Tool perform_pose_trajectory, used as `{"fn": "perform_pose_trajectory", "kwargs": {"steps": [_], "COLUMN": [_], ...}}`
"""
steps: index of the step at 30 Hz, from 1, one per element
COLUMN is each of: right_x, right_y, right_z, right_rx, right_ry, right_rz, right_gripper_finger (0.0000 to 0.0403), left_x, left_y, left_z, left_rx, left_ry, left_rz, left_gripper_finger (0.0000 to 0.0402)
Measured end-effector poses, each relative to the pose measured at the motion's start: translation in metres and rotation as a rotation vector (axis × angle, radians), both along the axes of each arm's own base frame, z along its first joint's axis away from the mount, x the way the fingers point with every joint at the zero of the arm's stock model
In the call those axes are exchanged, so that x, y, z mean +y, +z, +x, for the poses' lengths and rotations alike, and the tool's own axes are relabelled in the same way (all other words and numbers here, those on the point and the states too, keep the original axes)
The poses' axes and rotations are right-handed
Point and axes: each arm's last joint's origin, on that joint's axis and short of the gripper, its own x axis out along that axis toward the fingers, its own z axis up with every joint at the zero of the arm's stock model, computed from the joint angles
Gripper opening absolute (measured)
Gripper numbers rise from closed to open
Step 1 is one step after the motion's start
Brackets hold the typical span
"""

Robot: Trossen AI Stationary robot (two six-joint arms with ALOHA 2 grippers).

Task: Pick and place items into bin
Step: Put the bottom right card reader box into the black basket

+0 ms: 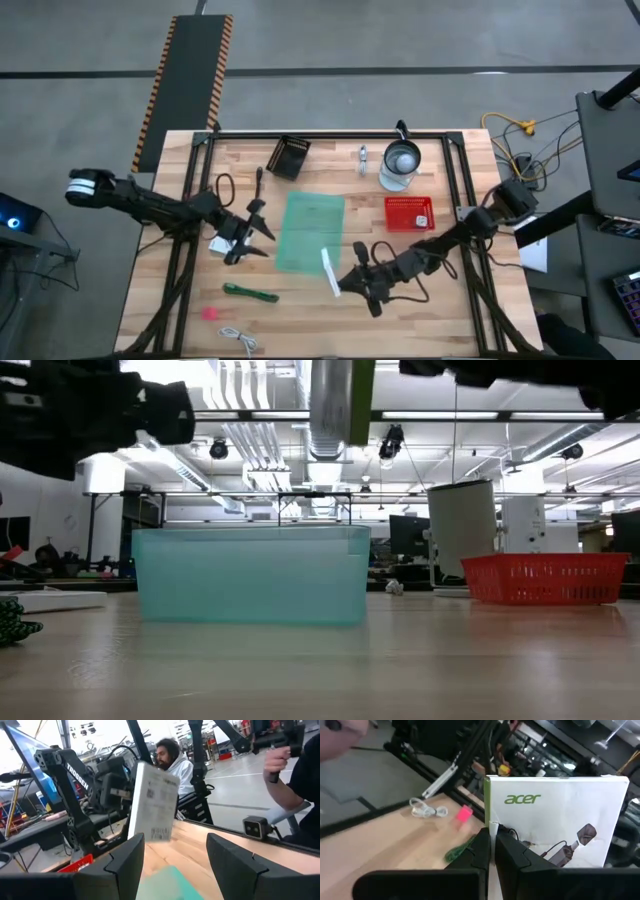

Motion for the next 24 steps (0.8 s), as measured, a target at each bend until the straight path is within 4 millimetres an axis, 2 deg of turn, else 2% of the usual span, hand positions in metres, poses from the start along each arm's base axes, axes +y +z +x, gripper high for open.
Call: {"fn": "perform_pose_trajectory", "kwargs": {"steps": [7, 10, 14, 17, 24], "right_x": [-0.009, -0.008, -0.007, -0.007, -0.007], "right_y": [-0.001, 0.001, 0.001, 0.001, 0.0], "right_z": [0.005, 0.005, 0.004, 0.004, 0.004], "right_rx": [0.012, -0.008, -0.011, -0.008, -0.003], "right_ry": [0.052, 0.094, 0.129, 0.124, 0.125], "right_rz": [0.008, 0.0, -0.006, -0.001, -0.005], "right_gripper_finger": [0.0008, 0.0008, 0.0008, 0.0008, 0.0008], "left_x": [-0.002, -0.005, -0.006, -0.006, -0.007], "left_y": [0.014, 0.022, 0.028, 0.033, 0.035], "left_z": [0.034, 0.048, 0.069, 0.084, 0.115], "left_rx": [0.037, 0.093, 0.171, 0.165, 0.152], "left_ry": [-0.046, -0.139, -0.14, -0.139, -0.15], "left_rz": [-0.03, -0.059, -0.068, -0.042, -0.004], "left_gripper_finger": [0.0207, 0.0228, 0.0266, 0.0285, 0.029]}}
